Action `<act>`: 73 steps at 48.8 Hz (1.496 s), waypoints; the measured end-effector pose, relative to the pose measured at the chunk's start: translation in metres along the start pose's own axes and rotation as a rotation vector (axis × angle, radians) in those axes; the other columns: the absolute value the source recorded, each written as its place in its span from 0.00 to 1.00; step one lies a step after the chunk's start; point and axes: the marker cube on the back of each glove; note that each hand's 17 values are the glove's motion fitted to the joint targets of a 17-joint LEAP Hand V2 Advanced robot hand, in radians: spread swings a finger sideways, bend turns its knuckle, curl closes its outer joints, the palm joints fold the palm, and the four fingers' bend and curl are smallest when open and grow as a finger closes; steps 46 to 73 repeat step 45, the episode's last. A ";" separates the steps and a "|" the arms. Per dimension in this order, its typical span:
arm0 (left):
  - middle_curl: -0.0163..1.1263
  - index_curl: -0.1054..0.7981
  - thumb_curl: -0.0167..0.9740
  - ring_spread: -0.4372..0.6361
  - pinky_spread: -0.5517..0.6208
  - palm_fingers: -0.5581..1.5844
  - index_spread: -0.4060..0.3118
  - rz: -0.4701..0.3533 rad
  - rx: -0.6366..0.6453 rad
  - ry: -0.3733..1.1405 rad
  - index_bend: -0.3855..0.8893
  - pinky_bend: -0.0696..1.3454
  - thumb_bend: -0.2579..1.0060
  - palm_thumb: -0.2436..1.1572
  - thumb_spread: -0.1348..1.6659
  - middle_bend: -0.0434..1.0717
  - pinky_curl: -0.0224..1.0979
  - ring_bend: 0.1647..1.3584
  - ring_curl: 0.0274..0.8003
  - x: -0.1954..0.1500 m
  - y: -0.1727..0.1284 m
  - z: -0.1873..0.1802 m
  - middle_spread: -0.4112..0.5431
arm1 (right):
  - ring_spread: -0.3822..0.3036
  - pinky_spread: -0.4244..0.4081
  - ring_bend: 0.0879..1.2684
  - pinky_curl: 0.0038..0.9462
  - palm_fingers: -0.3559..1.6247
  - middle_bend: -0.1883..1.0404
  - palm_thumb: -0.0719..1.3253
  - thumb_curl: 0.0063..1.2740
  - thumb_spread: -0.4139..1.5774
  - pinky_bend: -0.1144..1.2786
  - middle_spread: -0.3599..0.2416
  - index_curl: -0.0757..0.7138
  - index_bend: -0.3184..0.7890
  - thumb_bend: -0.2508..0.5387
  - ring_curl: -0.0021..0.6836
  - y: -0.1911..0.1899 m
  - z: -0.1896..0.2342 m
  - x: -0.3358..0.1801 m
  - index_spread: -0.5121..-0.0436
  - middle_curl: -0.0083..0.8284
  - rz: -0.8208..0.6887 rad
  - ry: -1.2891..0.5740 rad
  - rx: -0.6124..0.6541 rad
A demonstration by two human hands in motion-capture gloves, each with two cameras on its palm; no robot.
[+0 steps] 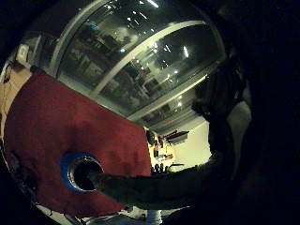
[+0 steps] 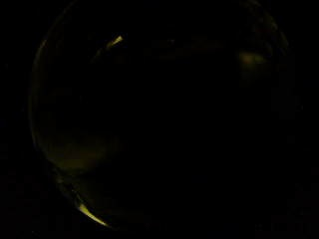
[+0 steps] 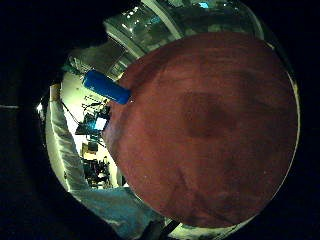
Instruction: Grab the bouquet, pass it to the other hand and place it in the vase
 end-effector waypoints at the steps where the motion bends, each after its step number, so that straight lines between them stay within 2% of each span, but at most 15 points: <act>1: 0.49 0.76 0.80 0.04 0.14 0.90 0.06 -0.007 -0.028 -0.004 0.66 0.47 0.18 0.78 0.15 0.70 0.40 0.48 0.58 -0.010 0.001 0.000 0.09 | 0.59 0.81 0.32 0.34 0.17 0.30 0.41 0.29 0.77 0.49 0.56 0.33 0.41 0.29 0.43 -0.001 0.002 0.001 0.22 0.37 -0.021 -0.036 -0.029; 5: 0.49 0.76 0.80 0.05 0.14 0.88 0.07 -0.104 -0.243 -0.045 0.63 0.47 0.18 0.78 0.17 0.71 0.41 0.46 0.57 -0.053 0.024 -0.006 0.09 | 0.59 0.82 0.32 0.35 0.17 0.30 0.41 0.29 0.78 0.49 0.57 0.33 0.41 0.29 0.43 -0.014 0.002 0.016 0.23 0.37 -0.218 -0.032 0.008; 7: 0.47 0.71 0.79 0.09 0.17 0.69 0.16 -0.182 -0.389 -0.108 0.49 0.46 0.16 0.74 0.23 0.62 0.41 0.42 0.55 -0.080 0.044 -0.014 0.12 | 0.60 0.82 0.32 0.35 0.17 0.30 0.41 0.29 0.78 0.49 0.57 0.34 0.41 0.29 0.43 -0.012 0.002 0.025 0.23 0.37 -0.174 -0.014 0.011; 9: 0.50 0.69 0.72 0.23 0.35 0.38 0.32 -0.247 -0.510 -0.190 0.40 0.33 0.07 0.56 0.35 0.61 0.39 0.35 0.59 -0.116 0.064 -0.025 0.20 | 0.60 0.82 0.32 0.35 0.17 0.30 0.41 0.29 0.78 0.49 0.57 0.34 0.41 0.29 0.43 -0.007 0.007 0.030 0.23 0.37 -0.138 -0.073 -0.052; 10: 0.51 0.69 0.70 0.31 0.43 0.25 0.38 -0.272 -0.551 -0.226 0.38 0.36 0.09 0.54 0.38 0.53 0.44 0.37 0.65 -0.133 0.072 -0.030 0.27 | 0.60 0.82 0.32 0.35 0.17 0.30 0.42 0.29 0.78 0.49 0.57 0.34 0.41 0.30 0.43 -0.004 0.009 0.032 0.23 0.37 -0.138 -0.106 -0.086; 11: 0.52 0.68 0.68 0.38 0.49 0.19 0.43 -0.291 -0.580 -0.254 0.37 0.37 0.11 0.52 0.40 0.50 0.45 0.38 0.67 -0.147 0.080 -0.035 0.33 | 0.60 0.82 0.32 0.35 0.18 0.30 0.43 0.29 0.78 0.49 0.57 0.34 0.42 0.30 0.43 -0.002 0.011 0.033 0.23 0.37 -0.144 -0.133 -0.117; 13: 0.45 0.62 0.65 0.48 0.58 0.15 0.51 -0.290 -0.607 -0.287 0.34 0.36 0.13 0.50 0.44 0.36 0.41 0.35 0.57 -0.162 0.095 -0.042 0.44 | 0.60 0.82 0.32 0.35 0.18 0.30 0.44 0.29 0.78 0.48 0.57 0.35 0.42 0.31 0.43 0.007 0.012 0.033 0.24 0.37 -0.113 -0.175 -0.174; 16: 0.36 0.54 0.61 0.60 0.68 0.15 0.60 -0.233 -0.591 -0.278 0.31 0.34 0.15 0.49 0.48 0.26 0.34 0.32 0.45 -0.162 0.116 -0.050 0.56 | 0.60 0.82 0.32 0.35 0.18 0.30 0.45 0.30 0.78 0.48 0.58 0.35 0.41 0.30 0.42 0.026 0.010 0.026 0.24 0.37 -0.022 -0.185 -0.212; 18: 0.32 0.50 0.59 0.66 0.73 0.15 0.64 -0.263 -0.592 -0.243 0.31 0.33 0.17 0.50 0.50 0.23 0.32 0.31 0.41 -0.169 0.123 -0.052 0.61 | 0.61 0.82 0.31 0.35 0.18 0.30 0.45 0.30 0.78 0.48 0.58 0.36 0.42 0.30 0.42 0.029 0.008 0.028 0.24 0.37 -0.060 -0.151 -0.173; 24: 0.29 0.42 0.55 0.76 0.82 0.18 0.71 -0.313 -0.579 -0.232 0.34 0.30 0.19 0.53 0.55 0.21 0.29 0.31 0.38 -0.178 0.128 -0.055 0.71 | 0.62 0.83 0.30 0.35 0.18 0.31 0.46 0.30 0.78 0.47 0.59 0.37 0.42 0.30 0.42 0.029 0.007 0.037 0.25 0.37 -0.133 -0.230 -0.216; 30: 0.29 0.37 0.51 0.81 0.87 0.18 0.74 -0.312 -0.564 -0.267 0.35 0.29 0.18 0.54 0.57 0.21 0.28 0.32 0.36 -0.168 0.129 -0.057 0.76 | 0.62 0.83 0.29 0.34 0.19 0.31 0.47 0.31 0.78 0.46 0.59 0.38 0.43 0.30 0.41 0.004 0.005 0.063 0.27 0.37 -0.277 -0.110 -0.081; 36: 0.29 0.33 0.48 0.84 0.89 0.19 0.75 -0.304 -0.547 -0.275 0.35 0.28 0.18 0.54 0.58 0.21 0.28 0.32 0.36 -0.147 0.136 -0.059 0.78 | 0.62 0.82 0.29 0.34 0.19 0.31 0.48 0.31 0.79 0.45 0.59 0.39 0.42 0.30 0.41 0.002 0.009 0.070 0.27 0.37 -0.406 -0.142 -0.082; 40: 0.29 0.31 0.46 0.85 0.90 0.19 0.75 -0.316 -0.531 -0.263 0.36 0.28 0.18 0.54 0.58 0.21 0.28 0.32 0.35 -0.151 0.133 -0.059 0.79 | 0.62 0.82 0.29 0.34 0.20 0.31 0.48 0.31 0.79 0.45 0.59 0.40 0.42 0.29 0.41 0.000 0.013 0.063 0.27 0.38 -0.553 -0.199 -0.086; 45: 0.29 0.29 0.44 0.86 0.90 0.19 0.77 -0.360 -0.541 -0.241 0.36 0.27 0.18 0.55 0.59 0.21 0.28 0.32 0.35 -0.162 0.130 -0.055 0.79 | 0.62 0.82 0.29 0.35 0.20 0.31 0.48 0.31 0.79 0.44 0.59 0.40 0.42 0.29 0.41 0.002 0.014 0.058 0.28 0.38 -0.410 -0.238 -0.098; 73: 0.29 0.29 0.44 0.86 0.90 0.19 0.77 -0.360 -0.541 -0.241 0.36 0.27 0.18 0.55 0.59 0.21 0.28 0.32 0.35 -0.162 0.130 -0.055 0.79 | 0.62 0.82 0.29 0.35 0.20 0.31 0.48 0.31 0.79 0.44 0.59 0.40 0.42 0.29 0.41 0.002 0.014 0.058 0.28 0.38 -0.410 -0.238 -0.098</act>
